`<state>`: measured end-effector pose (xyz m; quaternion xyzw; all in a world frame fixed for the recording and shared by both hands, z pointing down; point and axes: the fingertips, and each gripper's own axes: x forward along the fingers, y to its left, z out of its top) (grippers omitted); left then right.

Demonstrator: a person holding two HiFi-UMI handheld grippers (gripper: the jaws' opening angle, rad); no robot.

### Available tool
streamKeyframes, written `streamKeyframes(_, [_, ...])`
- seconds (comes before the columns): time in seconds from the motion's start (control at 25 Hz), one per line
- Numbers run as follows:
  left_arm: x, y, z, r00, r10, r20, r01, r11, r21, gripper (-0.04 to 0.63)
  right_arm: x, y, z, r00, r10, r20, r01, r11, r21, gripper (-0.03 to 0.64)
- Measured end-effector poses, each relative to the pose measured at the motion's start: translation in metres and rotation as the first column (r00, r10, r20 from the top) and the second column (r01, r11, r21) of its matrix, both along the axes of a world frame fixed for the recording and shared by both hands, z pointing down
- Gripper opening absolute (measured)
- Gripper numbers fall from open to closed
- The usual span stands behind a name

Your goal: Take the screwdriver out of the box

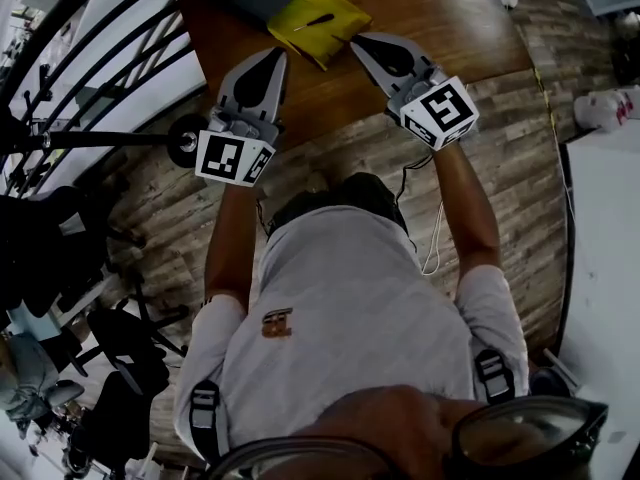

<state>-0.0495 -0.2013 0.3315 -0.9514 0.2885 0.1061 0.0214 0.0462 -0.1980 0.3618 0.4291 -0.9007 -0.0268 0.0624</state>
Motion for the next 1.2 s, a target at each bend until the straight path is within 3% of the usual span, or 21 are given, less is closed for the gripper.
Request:
streamKeyframes(0.32, [-0.005, -0.056, 0.017, 0.998, -0.06, -0.009, 0.059, 0.997, -0.054, 0.02, -0.001, -0.063, 0.03, 0.983, -0.085, -0.165, 0.074, 0.994, -0.075, 0.034])
streamKeyframes(0.6, [0.008, -0.094, 0.032, 0.993, -0.113, 0.02, 0.114, 0.99, -0.083, 0.02, 0.005, -0.119, 0.067, 0.917, -0.23, -0.326, 0.185, 0.969, -0.164, 0.035])
streamKeyframes(0.88, [0.03, -0.136, 0.045, 0.983, -0.178, 0.036, 0.181, 0.978, -0.105, 0.02, 0.017, -0.171, 0.115, 0.794, -0.414, -0.445, 0.301, 0.904, -0.304, 0.037])
streamKeyframes(1.0, [0.036, -0.148, 0.047, 0.977, -0.211, 0.041, 0.214, 0.971, -0.109, 0.02, 0.021, -0.188, 0.137, 0.719, -0.497, -0.485, 0.341, 0.861, -0.376, 0.061])
streamKeyframes(1.04, [0.038, -0.151, 0.048, 0.975, -0.22, 0.044, 0.224, 0.968, -0.11, 0.02, 0.022, -0.194, 0.145, 0.692, -0.525, -0.496, 0.352, 0.845, -0.403, 0.128])
streamKeyframes(1.2, [0.04, -0.165, 0.058, 0.965, -0.255, 0.06, 0.261, 0.958, -0.121, 0.02, 0.024, -0.213, 0.181, 0.579, -0.618, -0.532, 0.382, 0.782, -0.493, 0.14])
